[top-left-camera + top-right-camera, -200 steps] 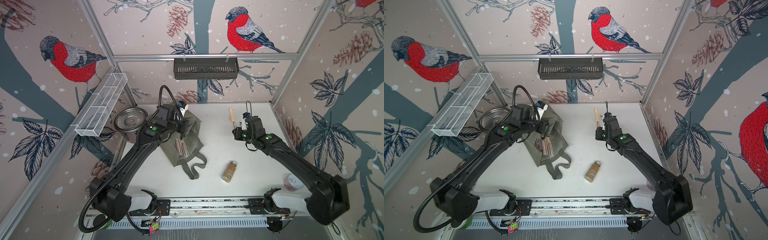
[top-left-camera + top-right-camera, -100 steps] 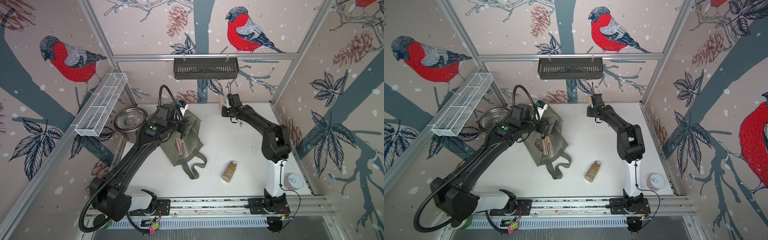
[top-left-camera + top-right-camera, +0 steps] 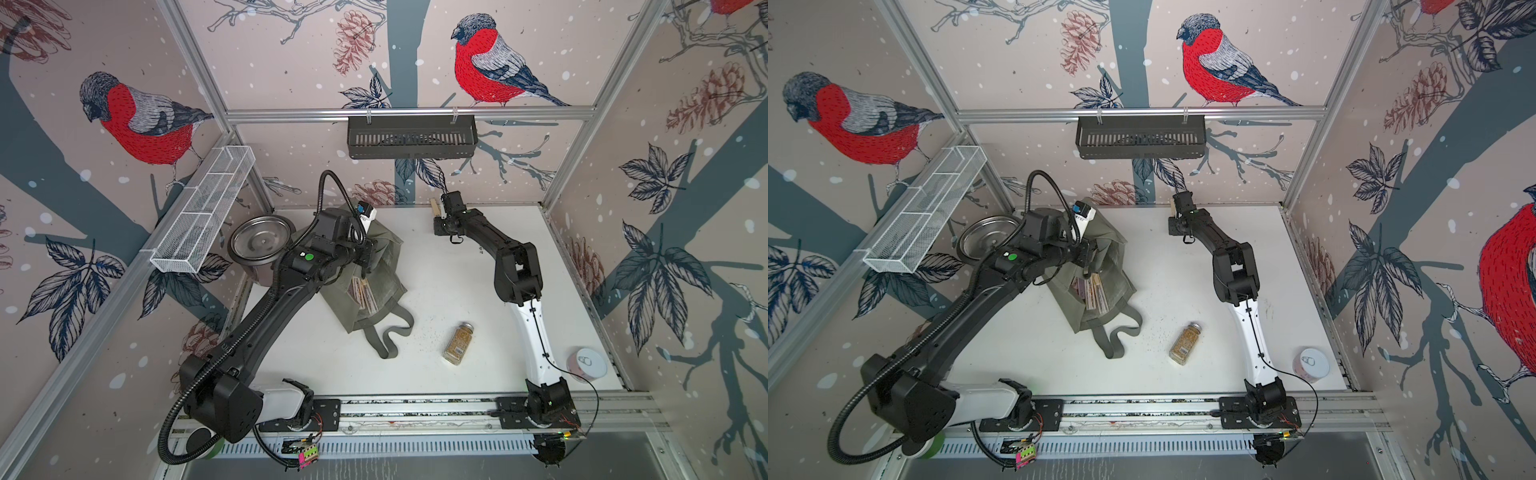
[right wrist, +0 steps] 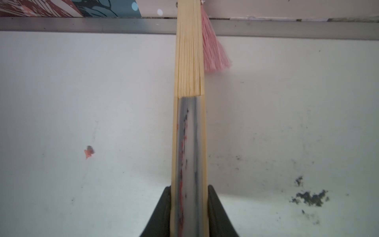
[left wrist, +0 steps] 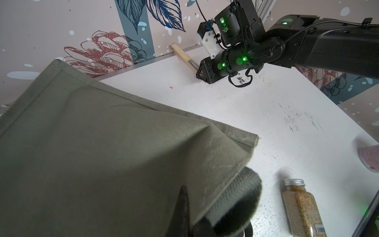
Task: Take out the folding fans from the tote bags
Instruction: Place the folding fan at the center of the board.
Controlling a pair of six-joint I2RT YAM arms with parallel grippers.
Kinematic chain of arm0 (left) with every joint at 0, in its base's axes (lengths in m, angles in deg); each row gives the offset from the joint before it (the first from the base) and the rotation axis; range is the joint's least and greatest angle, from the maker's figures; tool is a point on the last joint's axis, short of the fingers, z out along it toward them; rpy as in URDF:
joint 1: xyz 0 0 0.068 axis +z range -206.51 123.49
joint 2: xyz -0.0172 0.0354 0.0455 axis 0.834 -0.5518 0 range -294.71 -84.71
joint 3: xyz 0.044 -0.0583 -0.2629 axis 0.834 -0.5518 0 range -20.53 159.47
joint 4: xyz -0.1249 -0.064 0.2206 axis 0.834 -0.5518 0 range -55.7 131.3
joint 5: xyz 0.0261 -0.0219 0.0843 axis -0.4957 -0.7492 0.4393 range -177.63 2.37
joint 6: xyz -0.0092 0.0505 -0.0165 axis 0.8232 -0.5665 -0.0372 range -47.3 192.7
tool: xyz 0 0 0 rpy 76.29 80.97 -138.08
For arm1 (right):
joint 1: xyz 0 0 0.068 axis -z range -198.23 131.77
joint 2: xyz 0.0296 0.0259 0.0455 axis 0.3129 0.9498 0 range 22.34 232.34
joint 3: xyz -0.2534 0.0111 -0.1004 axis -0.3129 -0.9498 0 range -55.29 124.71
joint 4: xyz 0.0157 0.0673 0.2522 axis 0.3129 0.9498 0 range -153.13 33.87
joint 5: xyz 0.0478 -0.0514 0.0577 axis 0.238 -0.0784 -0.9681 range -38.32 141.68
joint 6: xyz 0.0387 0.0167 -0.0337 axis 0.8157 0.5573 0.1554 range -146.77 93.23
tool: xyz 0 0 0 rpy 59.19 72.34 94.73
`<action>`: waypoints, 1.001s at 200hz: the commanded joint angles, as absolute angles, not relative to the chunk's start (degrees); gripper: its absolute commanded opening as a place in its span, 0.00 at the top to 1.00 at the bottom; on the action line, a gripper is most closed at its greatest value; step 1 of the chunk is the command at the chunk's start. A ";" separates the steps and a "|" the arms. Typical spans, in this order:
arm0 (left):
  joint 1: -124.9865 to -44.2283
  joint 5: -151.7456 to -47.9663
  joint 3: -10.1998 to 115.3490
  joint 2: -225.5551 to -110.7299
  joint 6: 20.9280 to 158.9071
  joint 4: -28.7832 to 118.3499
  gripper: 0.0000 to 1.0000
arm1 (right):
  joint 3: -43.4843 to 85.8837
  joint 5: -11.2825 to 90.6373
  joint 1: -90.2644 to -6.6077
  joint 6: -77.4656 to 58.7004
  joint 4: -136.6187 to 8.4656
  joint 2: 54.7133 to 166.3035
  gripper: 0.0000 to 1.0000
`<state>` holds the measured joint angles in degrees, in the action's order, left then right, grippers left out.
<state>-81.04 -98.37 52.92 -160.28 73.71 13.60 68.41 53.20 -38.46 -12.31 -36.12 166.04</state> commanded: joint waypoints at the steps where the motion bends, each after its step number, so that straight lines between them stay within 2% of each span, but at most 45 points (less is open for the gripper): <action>1: -80.94 -97.38 52.93 -160.39 73.14 14.84 1.00 | 66.37 54.85 -38.85 -13.52 -37.33 165.69 0.82; 39: -80.94 -97.55 52.78 -160.49 73.14 14.98 1.00 | 59.46 54.80 -39.83 -12.60 -40.92 163.33 0.80; 69: -81.03 -97.64 52.92 -160.75 73.22 14.84 1.00 | 59.14 55.13 -40.61 -12.04 -40.85 163.99 0.75; 98: -81.03 -97.58 52.87 -160.58 73.18 14.84 1.00 | 58.88 53.99 -40.77 -10.99 -40.26 163.74 0.64; 111: -81.03 -97.54 52.84 -160.52 73.15 14.84 1.00 | 58.88 54.03 -40.90 -10.81 -39.63 163.34 0.55; 137: -81.03 -97.50 52.85 -160.50 73.17 14.85 1.00 | 58.55 51.78 -41.08 -10.29 -38.89 161.77 0.48; 181: -81.03 -97.47 52.82 -160.30 73.14 14.82 1.00 | 56.23 49.37 -41.11 -8.67 -39.07 156.98 0.40; 200: -81.03 -97.55 52.86 -160.17 73.15 14.84 1.00 | 52.48 49.22 -41.21 -7.63 -40.03 153.43 0.39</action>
